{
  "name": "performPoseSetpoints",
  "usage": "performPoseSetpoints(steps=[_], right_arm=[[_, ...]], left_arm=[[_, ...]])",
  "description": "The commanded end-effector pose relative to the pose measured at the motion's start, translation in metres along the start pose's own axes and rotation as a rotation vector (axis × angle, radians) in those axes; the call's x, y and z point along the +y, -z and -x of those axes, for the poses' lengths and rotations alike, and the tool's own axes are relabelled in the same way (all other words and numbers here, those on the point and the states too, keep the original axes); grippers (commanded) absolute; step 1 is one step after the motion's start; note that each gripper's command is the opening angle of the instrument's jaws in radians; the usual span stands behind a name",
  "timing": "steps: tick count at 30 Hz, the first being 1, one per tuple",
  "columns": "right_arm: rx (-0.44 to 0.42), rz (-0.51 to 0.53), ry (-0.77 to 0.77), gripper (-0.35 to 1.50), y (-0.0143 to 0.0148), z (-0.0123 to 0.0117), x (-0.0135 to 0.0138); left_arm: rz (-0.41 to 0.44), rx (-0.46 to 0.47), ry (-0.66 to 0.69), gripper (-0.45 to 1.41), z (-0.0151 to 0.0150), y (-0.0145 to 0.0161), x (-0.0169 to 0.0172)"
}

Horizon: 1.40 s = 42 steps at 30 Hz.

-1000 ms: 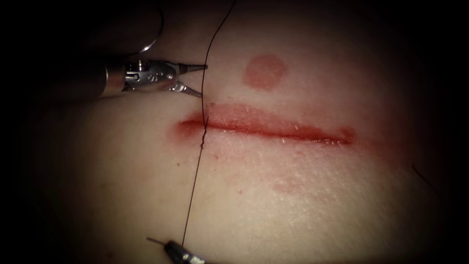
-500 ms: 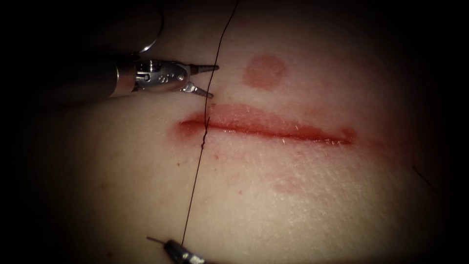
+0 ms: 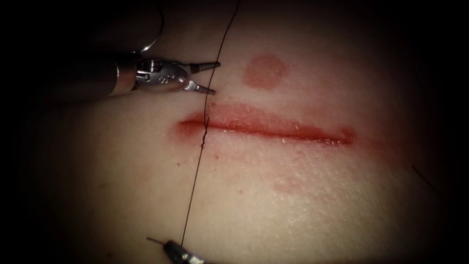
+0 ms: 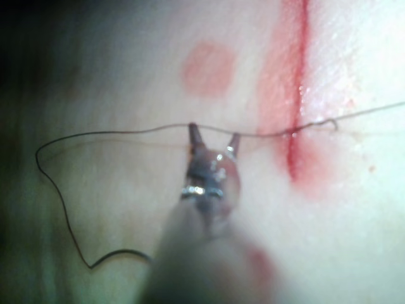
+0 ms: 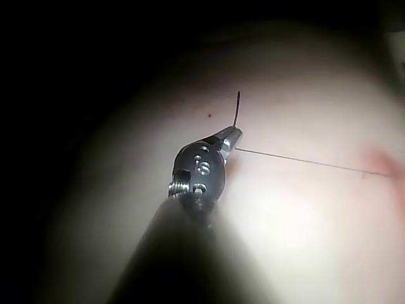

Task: Wound Closure
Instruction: Pull the right gripper down and the left gripper up to tension the knot.

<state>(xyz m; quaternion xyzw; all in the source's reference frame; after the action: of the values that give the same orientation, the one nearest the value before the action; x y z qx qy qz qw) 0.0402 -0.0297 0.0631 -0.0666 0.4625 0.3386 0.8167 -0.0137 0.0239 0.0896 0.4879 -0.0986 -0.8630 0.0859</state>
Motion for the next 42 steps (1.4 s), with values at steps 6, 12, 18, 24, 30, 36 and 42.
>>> performPoseSetpoints(steps=[6, 12, 18, 24, 30, 36, 42], right_arm=[[-0.001, -0.007, -0.001, -0.35, 0.0000, 0.0007, -0.0007], [-0.003, -0.009, 0.000, -0.35, 0.0001, 0.0006, -0.0009], [0.000, -0.007, -0.006, -0.35, 0.0000, 0.0007, -0.0010], [-0.003, -0.008, -0.005, -0.35, 0.0000, 0.0008, -0.0011], [-0.002, -0.010, -0.004, -0.35, 0.0002, 0.0007, -0.0011], [-0.005, -0.010, -0.004, -0.35, 0.0001, 0.0007, -0.0012], [-0.005, -0.009, -0.004, -0.35, 0.0001, 0.0008, -0.0011]], left_arm=[[-0.072, -0.012, -0.087, 0.51, -0.0006, 0.0004, -0.0003], [-0.097, -0.027, -0.083, 0.51, 0.0000, 0.0027, 0.0008], [-0.174, -0.026, -0.060, 0.50, 0.0008, 0.0048, 0.0004], [-0.268, -0.023, -0.028, 0.49, 0.0006, 0.0058, -0.0007], [-0.278, -0.033, -0.066, 0.49, -0.0002, 0.0054, -0.0004], [-0.280, -0.044, -0.124, 0.49, -0.0003, 0.0054, -0.0004], [-0.278, -0.026, -0.168, 0.48, -0.0017, 0.0045, -0.0001]])
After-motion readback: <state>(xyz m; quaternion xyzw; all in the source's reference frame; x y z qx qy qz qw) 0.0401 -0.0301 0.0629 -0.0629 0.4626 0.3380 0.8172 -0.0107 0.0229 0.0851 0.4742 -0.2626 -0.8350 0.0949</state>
